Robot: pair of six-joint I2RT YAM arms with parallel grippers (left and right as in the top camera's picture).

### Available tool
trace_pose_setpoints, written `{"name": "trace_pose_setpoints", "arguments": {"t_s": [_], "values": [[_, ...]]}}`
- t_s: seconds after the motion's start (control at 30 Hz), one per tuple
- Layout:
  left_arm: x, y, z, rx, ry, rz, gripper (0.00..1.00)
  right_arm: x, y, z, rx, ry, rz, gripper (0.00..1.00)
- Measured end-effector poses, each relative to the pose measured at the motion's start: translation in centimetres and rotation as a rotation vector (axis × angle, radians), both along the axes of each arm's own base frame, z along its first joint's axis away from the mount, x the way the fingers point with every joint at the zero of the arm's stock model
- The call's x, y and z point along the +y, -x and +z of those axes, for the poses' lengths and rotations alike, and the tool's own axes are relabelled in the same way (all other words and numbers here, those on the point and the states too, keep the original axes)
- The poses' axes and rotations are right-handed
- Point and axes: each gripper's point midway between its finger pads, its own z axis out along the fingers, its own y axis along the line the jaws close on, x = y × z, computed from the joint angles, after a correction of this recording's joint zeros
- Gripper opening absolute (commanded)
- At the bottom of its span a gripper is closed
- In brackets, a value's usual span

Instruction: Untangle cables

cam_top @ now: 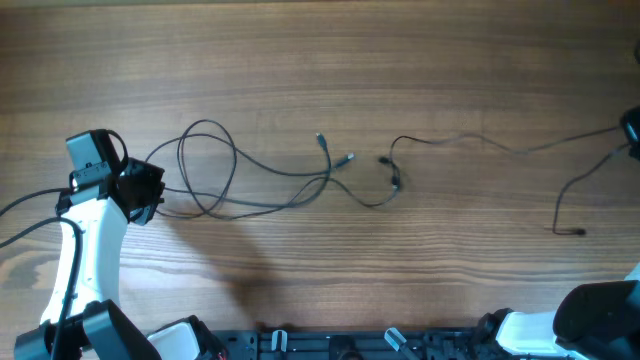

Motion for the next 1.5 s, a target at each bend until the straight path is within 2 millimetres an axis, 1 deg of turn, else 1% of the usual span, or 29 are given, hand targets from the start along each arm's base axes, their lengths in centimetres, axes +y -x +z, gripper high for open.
{"name": "trace_pose_setpoints", "arguments": {"t_s": [0.03, 0.17, 0.2, 0.3, 0.37, 0.4, 0.43, 0.5, 0.53, 0.6, 0.67, 0.73, 0.77, 0.8, 0.87, 0.9, 0.97, 1.03, 1.13, 1.2, 1.23, 1.27, 1.33, 1.43, 1.5], "values": [[-0.5, -0.2, 0.1, -0.01, 0.026, -0.011, 0.04, 0.4, -0.4, 0.1, -0.014, -0.009, 0.03, 0.04], [-2.6, -0.8, 0.4, -0.039, 0.104, -0.065, 0.04, 4.5, -3.5, 0.9, -0.124, -0.08, 0.302, 0.04], [-3.6, -1.0, 0.4, -0.044, 0.119, -0.099, 0.04, 6.2, -4.3, 1.2, -0.155, -0.098, 0.396, 0.04], [-6.8, -1.4, 0.5, -0.048, 0.132, -0.223, 0.04, 9.8, -5.9, 1.9, -0.205, -0.102, 0.593, 0.04], [-8.4, -1.5, 0.5, -0.046, 0.123, -0.298, 0.04, 11.8, -6.5, 2.1, -0.221, -0.093, 0.691, 0.04], [-9.6, -1.5, 0.5, -0.046, 0.115, -0.354, 0.04, 12.4, -6.7, 2.1, -0.223, -0.084, 0.722, 0.04], [-10.5, -1.4, 0.5, -0.044, 0.108, -0.393, 0.04, 12.6, -6.8, 2.1, -0.216, -0.074, 0.73, 0.04], [-11.5, -1.3, 0.4, -0.036, 0.089, -0.44, 0.04, 11.9, -6.5, 1.6, -0.166, -0.038, 0.685, 0.04], [-11.9, -1.2, 0.3, -0.029, 0.075, -0.46, 0.04, 10.8, -5.7, 0.9, -0.104, -0.015, 0.61, 0.04], [-12.4, -1.0, 0.2, -0.017, 0.055, -0.484, 0.04, 8.8, -4.7, 0.3, -0.025, 0.038, 0.494, 0.04], [-12.6, -0.8, 0.1, -0.007, 0.041, -0.497, 0.04, 6.9, -3.8, 0.1, 0.033, 0.098, 0.389, 0.04], [-12.7, -0.7, 0.0, -0.002, 0.034, -0.504, 0.04, 5.6, -3.3, 0.1, 0.062, 0.139, 0.307, 0.06], [-12.7, -0.7, 0.0, -0.001, 0.032, -0.505, 0.04, 5.2, -3.2, 0.0, 0.069, 0.151, 0.272, 0.41], [-12.6, -0.6, 0.0, 0.002, 0.03, -0.504, 0.04, 5.0, -3.6, 0.0, 0.055, 0.151, 0.255, 0.7], [-12.6, -0.5, -0.1, 0.011, 0.029, -0.502, 0.04, 5.1, -4.1, 0.0, 0.036, 0.141, 0.258, 0.73], [-12.5, -0.4, -0.1, 0.013, 0.029, -0.502, 0.04, 6.1, -5.1, -0.2, -0.002, 0.097, 0.304, 0.77], [-12.5, -0.4, -0.2, 0.016, 0.027, -0.501, 0.04, 7.9, -6.0, -0.5, -0.042, 0.025, 0.402, 0.82], [-12.5, -0.4, -0.2, 0.017, 0.027, -0.501, 0.04, 10.6, -7.1, -0.9, -0.089, -0.072, 0.542, 0.83], [-12.5, -0.3, -0.2, 0.018, 0.026, -0.504, 0.04, 13.3, -7.8, -1.9, -0.094, -0.132, 0.684, 0.82], [-12.5, -0.3, -0.2, 0.019, 0.024, -0.503, 0.04, 15.8, -7.9, -2.8, -0.073, -0.155, 0.793, 0.76], [-12.4, -0.3, -0.2, 0.019, 0.023, -0.503, 0.04, 17.3, -7.9, -3.4, -0.05, -0.162, 0.857, 0.75], [-12.4, -0.3, -0.2, 0.019, 0.023, -0.503, 0.04, 18.2, -7.9, -3.8, -0.034, -0.166, 0.887, 0.74], [-12.4, -0.3, -0.2, 0.019, 0.023, -0.503, 0.04, 20.5, -7.8, -5.3, 0.022, -0.172, 0.966, 0.73], [-12.4, -0.3, -0.2, 0.019, 0.023, -0.502, 0.04, 23.9, -7.2, -8.2, 0.123, -0.194, 1.084, 0.73], [-12.4, -0.3, -0.2, 0.019, 0.023, -0.503, 0.04, 25.2, -6.4, -10.1, 0.192, -0.188, 1.131, 0.73]]}}
